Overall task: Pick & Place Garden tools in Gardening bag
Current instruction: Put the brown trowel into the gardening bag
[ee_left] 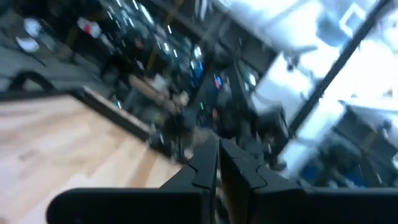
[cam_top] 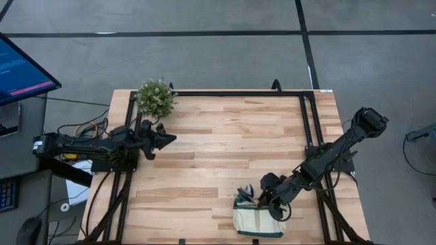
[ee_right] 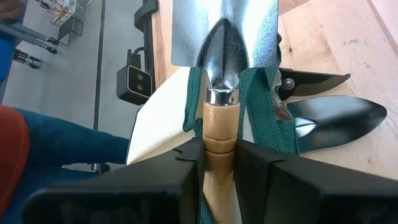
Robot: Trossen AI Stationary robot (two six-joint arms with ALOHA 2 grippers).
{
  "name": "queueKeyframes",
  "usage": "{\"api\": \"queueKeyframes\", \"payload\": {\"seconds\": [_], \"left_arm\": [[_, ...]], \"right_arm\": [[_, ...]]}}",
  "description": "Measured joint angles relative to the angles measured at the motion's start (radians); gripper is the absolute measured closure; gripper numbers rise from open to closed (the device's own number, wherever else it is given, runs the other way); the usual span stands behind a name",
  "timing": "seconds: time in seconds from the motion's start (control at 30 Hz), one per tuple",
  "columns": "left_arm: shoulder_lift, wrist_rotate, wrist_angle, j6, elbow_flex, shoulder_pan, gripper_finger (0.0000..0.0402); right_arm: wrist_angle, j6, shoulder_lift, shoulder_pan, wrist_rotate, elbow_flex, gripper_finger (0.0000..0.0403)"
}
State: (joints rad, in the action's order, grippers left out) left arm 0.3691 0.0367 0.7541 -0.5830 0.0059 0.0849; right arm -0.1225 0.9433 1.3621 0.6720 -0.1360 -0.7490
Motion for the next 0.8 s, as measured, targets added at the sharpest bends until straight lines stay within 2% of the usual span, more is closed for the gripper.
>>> {"api": "queueKeyframes", "payload": {"seconds": [0.07,0.17,0.2,0.27,0.4,0.6,0.8], "left_arm": [[0.000,-0.070,0.045,-0.027,0.000,0.000,0.0384],[0.015,-0.268,0.053,-0.121,0.000,0.000,0.0384],[0.032,-0.304,0.053,-0.150,0.000,0.001,0.0384],[0.089,-0.315,0.040,-0.203,0.005,0.001,0.0384],[0.282,-0.242,0.028,-0.321,0.053,0.000,0.0381],[0.648,-0.141,0.025,-0.395,0.237,0.005,0.0349],[1.019,0.181,0.013,-0.468,0.463,0.076,0.0318]], "right_arm": [[0.002,0.000,0.000,0.000,0.000,0.000,0.0351],[0.006,0.000,0.000,0.003,0.000,0.000,0.0351],[0.007,0.000,0.000,0.006,0.000,0.000,0.0351],[0.009,0.000,0.000,0.008,0.000,0.000,0.0351],[0.015,0.000,0.000,0.008,0.000,0.000,0.0351],[0.022,-0.018,0.000,0.008,0.000,0.000,0.0351],[0.035,-0.037,0.000,0.008,0.000,0.000,0.0351]]}}
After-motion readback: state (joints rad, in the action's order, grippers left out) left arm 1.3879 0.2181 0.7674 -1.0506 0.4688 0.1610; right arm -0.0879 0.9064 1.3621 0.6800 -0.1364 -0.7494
